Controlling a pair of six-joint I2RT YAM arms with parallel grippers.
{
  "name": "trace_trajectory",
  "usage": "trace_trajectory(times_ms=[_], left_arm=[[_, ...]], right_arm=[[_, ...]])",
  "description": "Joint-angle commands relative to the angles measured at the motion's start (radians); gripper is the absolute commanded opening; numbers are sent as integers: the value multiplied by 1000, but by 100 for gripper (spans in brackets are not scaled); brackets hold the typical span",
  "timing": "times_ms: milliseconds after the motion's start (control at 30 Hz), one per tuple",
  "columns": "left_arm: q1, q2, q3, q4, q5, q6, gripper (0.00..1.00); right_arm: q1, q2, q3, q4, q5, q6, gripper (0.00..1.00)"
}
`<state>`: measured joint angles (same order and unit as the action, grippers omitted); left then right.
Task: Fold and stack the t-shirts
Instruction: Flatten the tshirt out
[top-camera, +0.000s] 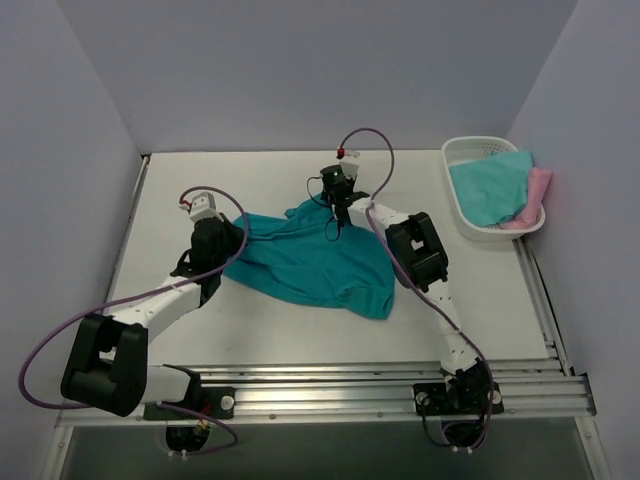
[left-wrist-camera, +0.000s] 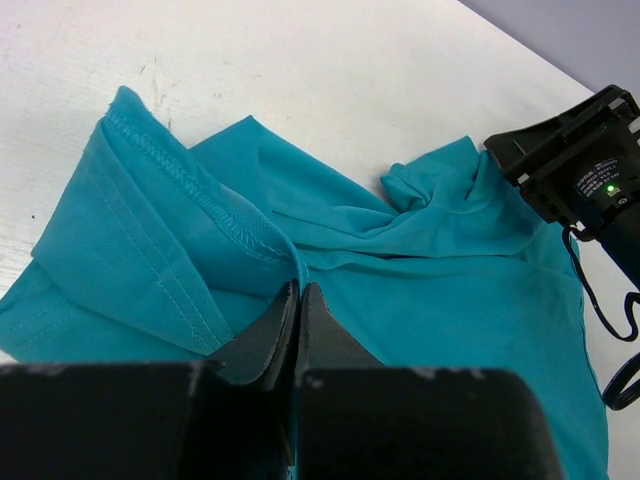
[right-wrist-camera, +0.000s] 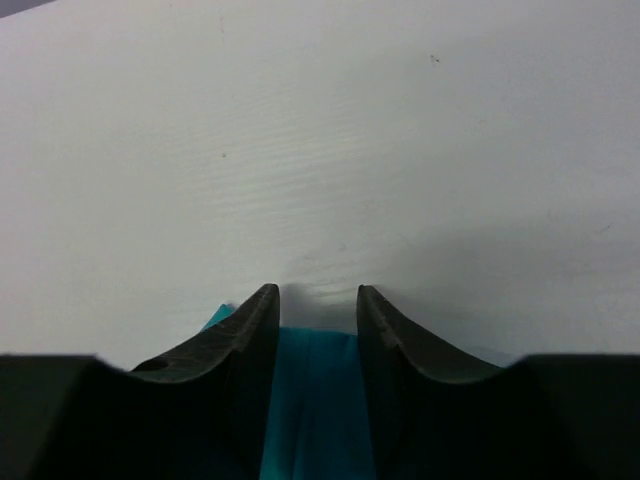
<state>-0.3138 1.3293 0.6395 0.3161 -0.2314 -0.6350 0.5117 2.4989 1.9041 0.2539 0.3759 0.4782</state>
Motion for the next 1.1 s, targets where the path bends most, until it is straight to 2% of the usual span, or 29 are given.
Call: trace_trajectory(times_ms=[0, 133, 267, 333, 533, 567, 600, 633, 667, 733, 800, 1067], left_arm=[[-7, 10, 11, 64, -9, 8, 2], [-8, 16, 11, 70, -11, 5, 2], [-10, 21, 3, 78, -11, 1, 2], [-10, 24, 3, 83, -11, 0, 2], [-11, 41, -3, 103, -9, -3, 2], [-11, 42, -1, 104, -8, -3, 2], [-11, 44, -3, 107, -9, -3, 2], [-13, 48, -3, 109, -9, -3, 2], [-13, 51, -3, 110, -9, -3, 2], [-13, 54, -1, 115, -8, -3, 2], [-13, 57, 0, 117, -9, -3, 2], [-16, 64, 0, 121, -8, -6, 2]], right_arm=[[4, 17, -10, -45, -42, 34, 31], [4, -20, -59, -33, -49, 46, 28], [7, -52, -115, -21, -48, 60, 7], [8, -61, -140, -19, -48, 63, 2], [13, -92, -186, -8, -37, 66, 0], [13, -97, -186, -10, -37, 62, 2], [14, -98, -180, -19, -25, 59, 14], [17, -106, -174, -31, -17, 53, 28], [22, -112, -166, -34, -12, 47, 65], [28, -126, -154, -53, 4, 36, 82], [34, -133, -136, -64, 6, 31, 86], [65, -135, -103, -96, 8, 31, 85]])
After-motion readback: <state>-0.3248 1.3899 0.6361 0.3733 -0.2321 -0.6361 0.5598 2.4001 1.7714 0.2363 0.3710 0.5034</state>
